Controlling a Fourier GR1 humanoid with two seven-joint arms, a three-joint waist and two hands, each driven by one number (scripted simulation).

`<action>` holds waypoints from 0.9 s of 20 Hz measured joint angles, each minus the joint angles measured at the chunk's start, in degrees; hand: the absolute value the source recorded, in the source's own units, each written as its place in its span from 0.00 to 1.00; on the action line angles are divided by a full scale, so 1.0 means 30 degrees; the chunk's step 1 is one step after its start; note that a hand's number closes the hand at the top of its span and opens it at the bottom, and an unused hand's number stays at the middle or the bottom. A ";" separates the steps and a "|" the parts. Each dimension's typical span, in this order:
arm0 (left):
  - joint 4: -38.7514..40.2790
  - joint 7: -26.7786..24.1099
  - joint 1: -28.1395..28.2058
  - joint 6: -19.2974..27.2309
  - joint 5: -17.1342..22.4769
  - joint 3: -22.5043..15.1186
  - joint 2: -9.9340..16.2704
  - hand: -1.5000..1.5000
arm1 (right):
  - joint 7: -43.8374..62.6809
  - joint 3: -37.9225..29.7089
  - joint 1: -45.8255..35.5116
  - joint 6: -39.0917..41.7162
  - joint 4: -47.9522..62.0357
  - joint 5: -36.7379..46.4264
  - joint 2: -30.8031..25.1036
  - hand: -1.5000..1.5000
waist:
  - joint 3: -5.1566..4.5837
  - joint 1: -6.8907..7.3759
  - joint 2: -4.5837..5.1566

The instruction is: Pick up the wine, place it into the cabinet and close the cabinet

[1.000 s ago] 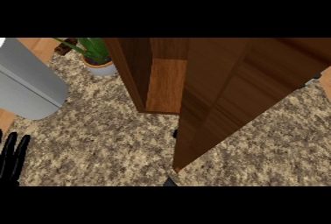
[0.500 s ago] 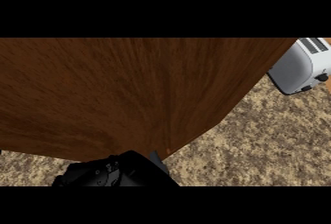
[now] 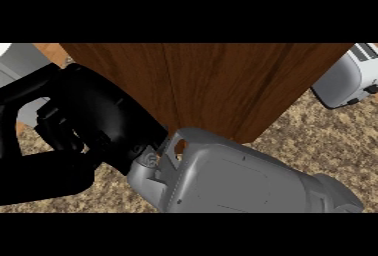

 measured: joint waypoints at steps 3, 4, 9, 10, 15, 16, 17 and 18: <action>0.0259 0.0167 -0.0242 -0.0424 0.0322 0.0471 0.0236 0.00 | 0.0089 -0.0303 -0.0737 0.1997 0.1616 -0.2712 0.0018 1.00 | 0.0001 0.0171 0.0130; 0.0276 0.0235 -0.0357 -0.0474 0.0406 0.0640 0.0325 0.00 | 0.0315 -0.0428 -0.0987 0.2826 0.2097 -0.3603 0.0024 1.00 | 0.0002 0.0185 0.0154; 0.0412 0.0732 -0.0507 -0.0695 0.0989 0.1444 0.0561 0.00 | 0.0216 -0.1520 -0.2091 0.6265 0.5607 -0.6898 0.0041 1.00 | 0.0006 0.0021 0.0132; 0.0449 0.0740 -0.0465 -0.0792 0.0997 0.1536 0.0508 0.00 | -0.0069 -0.1830 -0.2396 0.6603 0.6453 -0.7284 0.0041 1.00 | 0.0006 -0.0042 0.0110; 0.0709 0.0928 -0.0080 -0.1237 0.1237 0.2375 0.0482 0.00 | -0.2975 -0.2748 -0.2981 0.7927 1.0140 -0.6182 0.0000 1.00 | -0.0053 -0.0310 -0.0023; 0.0815 0.0918 -0.0096 -0.1301 0.1266 0.2519 0.0450 0.00 | -0.3554 -0.2767 -0.3051 0.8029 1.0575 -0.5910 0.0058 1.00 | -0.0076 -0.0333 -0.0092; 0.0808 0.1044 -0.0058 -0.1335 0.1389 0.2746 0.0532 0.00 | -0.3969 -0.2810 -0.3104 0.8260 1.0969 -0.5776 0.0051 1.00 | -0.0108 -0.0319 -0.0166; 0.0874 0.1054 -0.0081 -0.1399 0.1424 0.2838 0.0510 0.00 | -0.4366 -0.2725 -0.3097 0.8352 1.1194 -0.5656 0.0057 1.00 | -0.0132 -0.0319 -0.0250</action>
